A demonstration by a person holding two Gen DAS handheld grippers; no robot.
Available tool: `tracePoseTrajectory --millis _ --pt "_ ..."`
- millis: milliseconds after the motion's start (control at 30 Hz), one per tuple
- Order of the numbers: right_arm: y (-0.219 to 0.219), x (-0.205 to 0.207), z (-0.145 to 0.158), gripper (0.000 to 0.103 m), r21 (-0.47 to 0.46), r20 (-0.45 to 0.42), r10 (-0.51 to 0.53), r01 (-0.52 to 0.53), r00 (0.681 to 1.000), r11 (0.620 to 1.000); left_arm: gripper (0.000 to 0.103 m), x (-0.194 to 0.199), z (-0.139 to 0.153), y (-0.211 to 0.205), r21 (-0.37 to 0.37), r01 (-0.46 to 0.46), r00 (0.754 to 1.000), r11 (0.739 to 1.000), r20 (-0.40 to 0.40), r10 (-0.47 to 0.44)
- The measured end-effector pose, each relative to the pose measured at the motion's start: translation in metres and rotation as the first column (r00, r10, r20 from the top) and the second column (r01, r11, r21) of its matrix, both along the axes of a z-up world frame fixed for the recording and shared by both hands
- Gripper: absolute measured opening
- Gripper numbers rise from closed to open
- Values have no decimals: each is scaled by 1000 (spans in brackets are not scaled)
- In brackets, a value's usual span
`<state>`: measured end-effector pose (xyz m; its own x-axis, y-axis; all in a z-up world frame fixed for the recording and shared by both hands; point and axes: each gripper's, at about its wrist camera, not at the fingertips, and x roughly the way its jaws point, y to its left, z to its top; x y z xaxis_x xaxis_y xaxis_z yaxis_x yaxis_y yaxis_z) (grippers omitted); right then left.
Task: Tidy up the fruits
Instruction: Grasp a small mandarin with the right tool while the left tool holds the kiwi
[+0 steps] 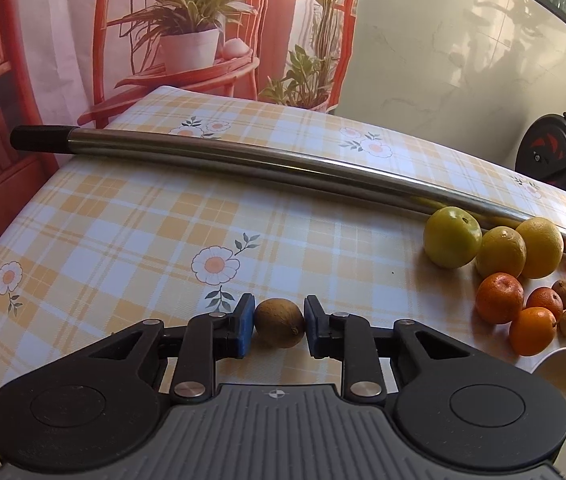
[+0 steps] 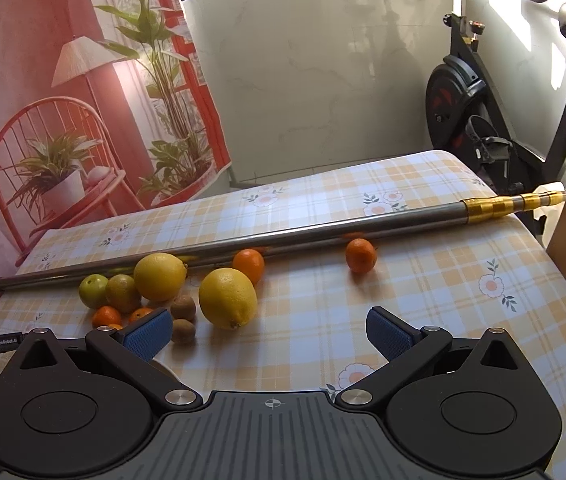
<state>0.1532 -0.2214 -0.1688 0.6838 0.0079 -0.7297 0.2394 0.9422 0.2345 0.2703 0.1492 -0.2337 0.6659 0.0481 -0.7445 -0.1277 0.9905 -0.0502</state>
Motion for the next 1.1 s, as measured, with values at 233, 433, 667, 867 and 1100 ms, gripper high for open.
tracePoseTrajectory --millis 233,433,667,867,1100 --pt "-8 2 -3 97 -50 9 10 -10 1000 999 28 -12 20 -10 -17 19 999 1000 41 -18" --pt "-24 15 -14 81 -139 54 52 -44 997 989 28 -30 44 -33 -40 69 993 997 95 -65" --pt "-70 55 -58 61 -117 72 -37 46 997 992 28 -50 56 -60 -67 124 986 990 121 -116" --pt "-80 86 -90 54 -165 9 -44 44 999 985 28 -56 53 -73 -46 165 982 985 106 -159" --pt "-81 99 -102 41 -118 -24 -37 34 999 992 28 -59 49 -81 -45 189 979 981 84 -185"
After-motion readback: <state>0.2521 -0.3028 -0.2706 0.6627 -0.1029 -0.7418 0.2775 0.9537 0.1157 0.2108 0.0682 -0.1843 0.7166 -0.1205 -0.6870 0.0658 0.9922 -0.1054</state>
